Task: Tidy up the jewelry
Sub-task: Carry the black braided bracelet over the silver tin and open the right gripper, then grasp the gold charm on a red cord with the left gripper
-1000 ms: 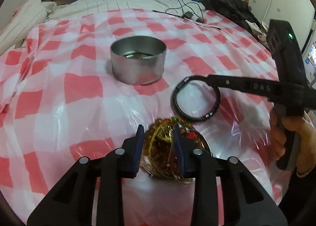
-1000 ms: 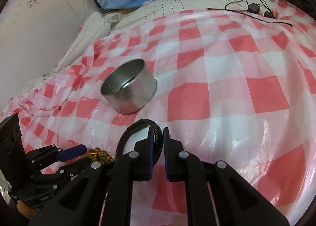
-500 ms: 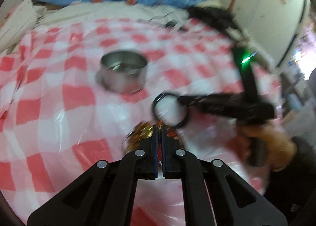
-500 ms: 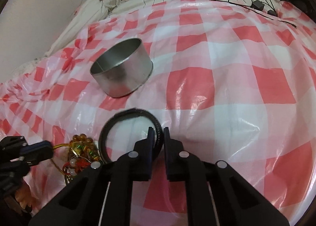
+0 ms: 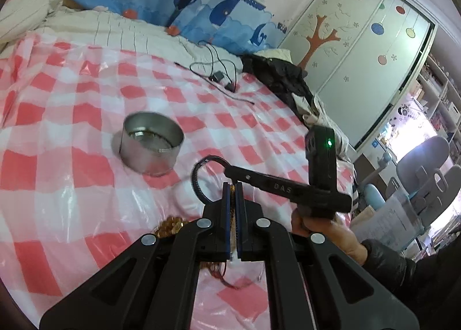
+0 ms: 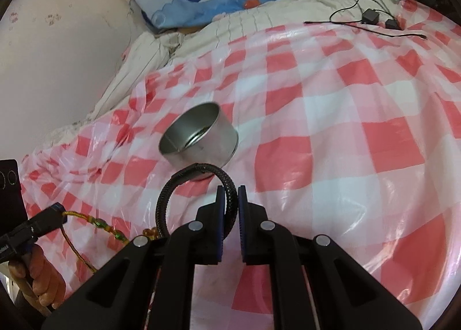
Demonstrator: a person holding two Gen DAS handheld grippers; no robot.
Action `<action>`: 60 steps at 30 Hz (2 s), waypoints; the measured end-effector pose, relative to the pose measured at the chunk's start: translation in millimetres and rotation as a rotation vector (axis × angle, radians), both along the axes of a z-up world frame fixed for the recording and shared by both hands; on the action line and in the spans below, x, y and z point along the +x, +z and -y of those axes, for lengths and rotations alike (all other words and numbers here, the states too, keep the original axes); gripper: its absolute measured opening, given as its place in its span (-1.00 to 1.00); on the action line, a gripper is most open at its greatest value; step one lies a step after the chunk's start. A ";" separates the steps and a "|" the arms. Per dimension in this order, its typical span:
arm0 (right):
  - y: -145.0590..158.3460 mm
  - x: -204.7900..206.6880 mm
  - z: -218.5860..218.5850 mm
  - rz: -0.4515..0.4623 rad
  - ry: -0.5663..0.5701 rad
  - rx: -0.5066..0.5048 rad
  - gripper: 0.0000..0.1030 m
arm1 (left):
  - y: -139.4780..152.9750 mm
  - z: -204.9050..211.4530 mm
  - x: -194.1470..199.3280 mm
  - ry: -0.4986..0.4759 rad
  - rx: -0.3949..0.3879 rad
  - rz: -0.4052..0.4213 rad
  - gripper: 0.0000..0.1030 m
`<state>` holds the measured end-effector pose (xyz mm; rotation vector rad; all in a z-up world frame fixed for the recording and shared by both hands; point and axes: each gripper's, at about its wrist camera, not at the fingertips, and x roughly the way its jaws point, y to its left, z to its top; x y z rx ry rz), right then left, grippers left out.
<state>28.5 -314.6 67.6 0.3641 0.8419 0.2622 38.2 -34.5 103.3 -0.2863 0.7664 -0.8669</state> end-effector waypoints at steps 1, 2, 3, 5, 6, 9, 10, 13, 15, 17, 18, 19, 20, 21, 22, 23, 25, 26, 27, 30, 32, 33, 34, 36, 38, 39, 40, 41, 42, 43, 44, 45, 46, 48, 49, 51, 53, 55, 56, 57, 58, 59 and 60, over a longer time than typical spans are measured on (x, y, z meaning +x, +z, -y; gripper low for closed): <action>2.3 -0.3 1.5 0.010 -0.009 -0.002 -0.81 | 3.3 0.0 2.5 0.009 0.011 0.009 -0.95; 5.5 -1.2 4.5 0.023 -0.024 -0.006 -0.81 | 7.2 -0.3 6.4 0.022 0.019 0.015 -0.95; 7.3 -2.1 6.3 0.031 -0.035 -0.007 -0.81 | 10.1 0.4 12.0 0.036 0.024 0.020 -0.95; 10.2 -3.4 13.6 0.043 -0.063 0.006 -0.81 | 18.9 4.4 27.0 0.065 0.042 0.038 -0.95; 11.0 -3.4 16.7 0.047 -0.075 0.010 -0.81 | 22.9 8.1 38.5 0.083 0.053 0.046 -0.95; 13.4 -4.0 24.7 0.055 -0.103 0.025 -0.81 | 27.1 17.6 69.2 0.127 0.079 0.052 -0.95; 14.5 -4.3 26.7 0.059 -0.109 0.028 -0.81 | 26.6 21.3 80.0 0.141 0.089 0.051 -0.95; 16.5 -4.3 29.6 0.065 -0.118 0.035 -0.81 | 17.9 31.9 109.7 0.180 0.114 0.036 -0.95; 16.7 -4.4 29.9 0.066 -0.117 0.037 -0.81 | 7.9 39.0 124.1 0.188 0.132 0.015 -0.95; 15.8 -3.2 27.8 0.063 -0.110 0.035 -0.81 | -13.5 51.0 144.3 0.189 0.189 -0.033 -0.95; 15.4 -3.1 26.8 0.061 -0.109 0.033 -0.81 | -25.2 57.9 152.5 0.198 0.259 -0.049 -0.94; 15.4 -2.4 25.6 0.061 -0.107 0.029 -0.81 | -32.2 61.4 157.4 0.208 0.307 -0.053 -0.94; 16.1 -1.1 24.4 0.063 -0.104 0.026 -0.81 | -39.6 64.9 162.1 0.213 0.362 -0.059 -0.94; 17.4 0.2 23.5 0.065 -0.102 0.027 -0.81 | -42.7 65.4 163.1 0.216 0.387 -0.058 -0.94; 18.9 1.6 22.1 0.068 -0.098 0.025 -0.81 | -43.7 63.6 163.6 0.227 0.411 -0.053 -0.94; 21.7 4.4 19.4 0.075 -0.092 0.016 -0.81 | -41.1 58.8 161.7 0.229 0.404 -0.049 -0.94; 26.5 13.6 13.7 0.085 -0.074 0.001 -0.81 | -30.6 45.7 153.0 0.244 0.371 -0.032 -0.78; 28.0 19.0 10.7 0.088 -0.065 -0.003 -0.81 | -24.2 37.9 146.2 0.258 0.365 -0.019 -0.68; 31.2 26.6 4.8 0.096 -0.050 -0.012 -0.81 | -17.0 26.6 136.0 0.274 0.354 -0.004 -0.47; 39.0 50.6 -16.3 0.113 -0.004 -0.036 -0.81 | -3.2 -0.5 100.5 0.304 0.339 0.030 -0.14; 39.9 64.5 -29.0 0.115 0.016 -0.052 -0.81 | -0.4 -13.4 77.9 0.322 0.346 0.039 0.00; 38.8 73.4 -37.2 0.113 0.025 -0.062 -0.81 | 0.0 -18.5 68.3 0.330 0.346 0.040 0.10; 35.9 81.2 -44.5 0.103 0.035 -0.070 -0.81 | -2.6 -25.1 55.5 0.350 0.347 0.039 0.17; 29.3 92.7 -55.2 0.080 0.056 -0.092 -0.80 | -10.5 -34.4 38.9 0.387 0.333 0.028 0.23; 18.3 102.8 -64.6 0.044 0.064 -0.130 -0.75 | -18.8 -39.4 31.1 0.408 0.310 0.007 0.28; 15.3 103.7 -64.4 0.034 0.063 -0.133 -0.50 | -24.2 -39.7 29.6 0.406 0.299 -0.009 0.30; 14.4 101.4 -62.4 0.035 0.058 -0.137 -0.37 | -29.9 -37.9 29.8 0.387 0.302 -0.026 0.30; 17.9 92.7 -58.3 0.048 0.052 -0.145 -0.37 | -34.1 -34.9 30.4 0.367 0.320 -0.030 0.30; 22.1 83.9 -54.6 0.058 0.054 -0.148 -0.37 | -36.6 -32.0 29.9 0.356 0.344 -0.024 0.30; 28.1 69.8 -48.7 0.074 0.056 -0.154 -0.36 | -37.7 -28.8 29.6 0.346 0.357 -0.019 0.30; 32.5 57.7 -43.5 0.087 0.052 -0.161 -0.33 | -38.2 -26.1 28.4 0.324 0.362 -0.017 0.30; 36.6 37.7 -32.6 0.107 0.036 -0.171 -0.20 | -38.4 -23.5 27.3 0.302 0.362 -0.019 0.30; 36.5 19.7 -20.7 0.116 0.017 -0.168 -0.11 | -38.9 -20.7 26.0 0.286 0.365 -0.019 0.30; 25.0 -6.4 1.9 0.058 0.013 -0.115 -0.11 | -39.9 -13.9 23.6 0.262 0.381 -0.013 0.30; 17.3 -17.5 11.3 0.019 0.017 -0.084 -0.11 | -41.4 -9.4 22.2 0.246 0.400 -0.006 0.30; 0.5 -41.6 21.3 -0.065 0.045 -0.034 -0.11 | -43.1 -3.5 21.5 0.234 0.429 -0.001 0.30; -3.1 -54.6 15.0 -0.086 0.097 -0.023 -0.11 | -46.1 0.1 21.0 0.227 0.457 -0.002 0.30; -1.9 -64.8 -2.0 -0.088 0.173 -0.051 -0.11 | -48.9 2.4 21.0 0.206 0.464 -0.010 0.30; -2.6 -68.2 -12.3 -0.093 0.213 -0.074 -0.11 | -49.9 3.6 20.9 0.195 0.469 -0.010 0.30; -4.7 -70.6 -19.5 -0.099 0.237 -0.090 -0.11 | -50.6 6.2 19.5 0.179 0.480 -0.003 0.30; -7.4 -72.4 -27.2 -0.109 0.266 -0.113 -0.11 | -51.0 8.1 18.5 0.162 0.488 0.004 0.30; -10.7 -74.2 -31.7 -0.115 0.282 -0.131 -0.11 | -51.1 10.5 17.3 0.142 0.495 0.011 0.30; -15.4 -75.8 -37.5 -0.129 0.303 -0.163 -0.11 | -51.0 14.2 14.7 0.119 0.508 0.023 0.30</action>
